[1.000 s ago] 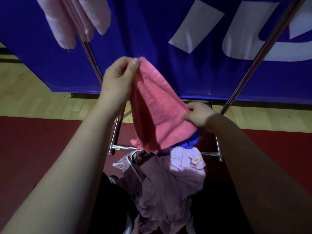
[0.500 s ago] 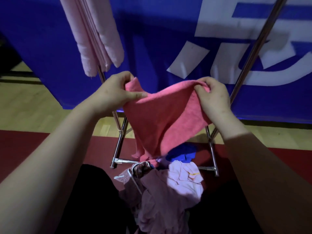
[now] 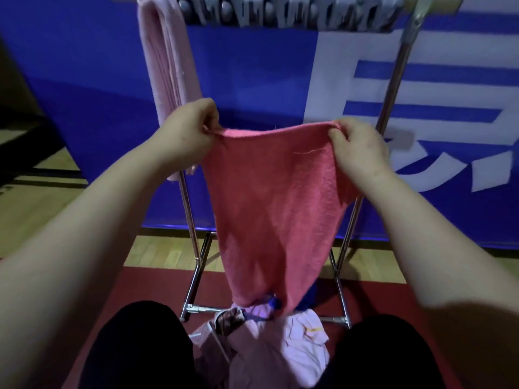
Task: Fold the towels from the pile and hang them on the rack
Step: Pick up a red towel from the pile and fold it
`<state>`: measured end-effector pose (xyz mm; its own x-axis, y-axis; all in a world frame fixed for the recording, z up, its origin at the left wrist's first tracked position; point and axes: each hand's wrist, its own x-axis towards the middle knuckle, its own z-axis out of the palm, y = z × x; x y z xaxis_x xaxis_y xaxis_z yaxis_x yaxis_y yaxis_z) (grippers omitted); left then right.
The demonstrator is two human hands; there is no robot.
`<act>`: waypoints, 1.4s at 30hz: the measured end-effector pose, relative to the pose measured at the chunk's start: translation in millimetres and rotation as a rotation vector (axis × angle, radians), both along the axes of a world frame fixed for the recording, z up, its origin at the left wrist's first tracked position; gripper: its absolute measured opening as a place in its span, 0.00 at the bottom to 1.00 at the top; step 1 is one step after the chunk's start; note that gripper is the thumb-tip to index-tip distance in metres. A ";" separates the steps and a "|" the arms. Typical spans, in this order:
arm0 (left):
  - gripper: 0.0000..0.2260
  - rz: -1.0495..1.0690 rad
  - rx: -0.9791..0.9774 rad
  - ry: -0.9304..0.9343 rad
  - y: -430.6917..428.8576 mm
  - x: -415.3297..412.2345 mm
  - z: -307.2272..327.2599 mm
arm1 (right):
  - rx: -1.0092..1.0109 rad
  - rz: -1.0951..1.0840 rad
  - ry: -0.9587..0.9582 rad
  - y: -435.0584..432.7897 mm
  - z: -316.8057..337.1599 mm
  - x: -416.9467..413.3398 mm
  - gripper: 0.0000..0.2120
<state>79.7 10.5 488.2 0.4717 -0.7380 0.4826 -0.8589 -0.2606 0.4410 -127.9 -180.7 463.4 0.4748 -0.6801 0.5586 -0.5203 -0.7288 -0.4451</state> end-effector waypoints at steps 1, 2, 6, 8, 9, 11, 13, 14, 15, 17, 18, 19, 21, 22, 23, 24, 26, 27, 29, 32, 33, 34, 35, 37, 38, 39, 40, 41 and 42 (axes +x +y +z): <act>0.08 0.022 -0.098 -0.001 3.3 -1.3 10.5 | -0.063 -0.020 -0.037 1.7 13.7 -4.6 0.13; 0.10 0.042 -0.188 0.010 5.5 -1.6 17.6 | -0.102 -0.042 -0.061 1.5 22.4 -9.1 0.15; 0.10 0.061 -0.124 -0.059 14.6 4.7 37.8 | -0.123 -0.012 0.280 3.2 41.4 -23.4 0.16; 0.10 0.067 -0.096 -0.044 18.9 3.7 38.6 | -0.083 0.015 0.303 6.0 44.3 -28.0 0.14; 0.11 0.065 -0.141 -0.019 20.9 0.3 41.6 | -0.101 0.008 0.231 8.8 50.4 -30.7 0.13; 0.14 0.076 -0.225 0.017 21.2 -7.1 47.5 | -0.172 -0.003 0.061 12.3 62.6 -33.1 0.13; 0.15 0.107 -0.188 0.013 19.6 -10.6 56.2 | -0.151 0.000 0.038 15.3 75.5 -35.3 0.15; 0.14 0.125 -0.131 0.015 18.7 -10.0 59.3 | -0.114 0.001 0.067 15.3 78.9 -36.3 0.16; 0.14 0.132 -0.072 0.027 18.3 -8.1 61.1 | -0.092 0.002 0.084 14.4 79.9 -37.9 0.16; 0.13 0.103 -0.010 0.035 19.7 -4.0 62.3 | -0.122 0.002 0.065 14.3 81.2 -43.5 0.14; 0.12 0.067 -0.011 0.025 22.4 -4.2 62.4 | -0.160 -0.001 0.054 15.9 81.6 -46.3 0.13; 0.11 0.017 -0.018 0.008 26.1 -6.3 63.4 | -0.188 0.002 0.038 17.3 82.0 -48.5 0.12; 0.09 -0.128 0.020 -0.022 34.4 -13.7 67.0 | -0.151 0.018 0.021 18.2 83.8 -50.9 0.12; 0.11 -0.199 0.084 -0.029 37.8 -17.6 68.0 | -0.105 0.023 0.039 17.7 84.9 -51.6 0.13; 0.15 -0.257 0.161 -0.035 40.1 -21.1 68.1 | -0.069 0.023 0.082 16.6 85.2 -51.8 0.13; 0.20 -0.291 0.236 -0.049 39.8 -21.7 65.7 | -0.045 0.020 0.131 15.8 84.9 -52.2 0.14; 0.27 -0.309 0.372 -0.117 34.1 -20.0 56.7 | -0.013 0.018 0.188 17.8 86.0 -50.4 0.14; 0.30 -0.305 0.444 -0.142 30.7 -21.2 51.6 | 0.005 0.025 0.193 20.2 87.4 -48.3 0.13; 0.33 -0.290 0.556 -0.154 25.1 -29.8 44.2 | 0.043 0.047 0.212 25.4 90.3 -42.5 0.14; 0.32 -0.228 0.554 -0.001 18.6 -47.7 36.1 | 0.099 0.050 0.242 32.5 93.3 -34.5 0.13; 0.30 -0.202 0.489 0.109 15.9 -50.6 33.2 | 0.129 0.041 0.236 34.4 92.7 -32.4 0.13; 0.26 -0.183 0.410 0.244 13.6 -52.5 30.7 | 0.159 0.027 0.223 36.3 91.9 -30.2 0.13; 0.22 -0.187 0.332 0.391 11.6 -56.4 29.4 | 0.187 0.015 0.207 38.0 90.4 -27.6 0.12; 0.20 -0.214 0.236 0.646 6.3 -68.7 30.3 | 0.232 0.006 0.170 42.9 86.8 -20.7 0.09; 0.20 -0.227 0.204 0.735 3.1 -77.1 32.4 | 0.270 0.018 0.137 46.2 84.9 -17.0 0.06; 0.20 -0.239 0.173 0.810 -0.6 -86.0 34.9 | 0.317 0.042 0.097 50.7 83.3 -13.0 0.04; 0.19 -0.254 0.142 0.885 -4.8 -93.7 38.0 | 0.359 0.070 0.058 56.1 82.0 -9.0 0.03; 0.17 -0.272 0.120 0.948 -10.0 -99.1 40.3 | 0.386 0.096 0.032 62.0 81.0 -5.2 0.04; 0.16 -0.283 0.108 0.987 -14.1 -102.6 42.6 | 0.399 0.119 0.018 66.8 80.5 -1.3 0.06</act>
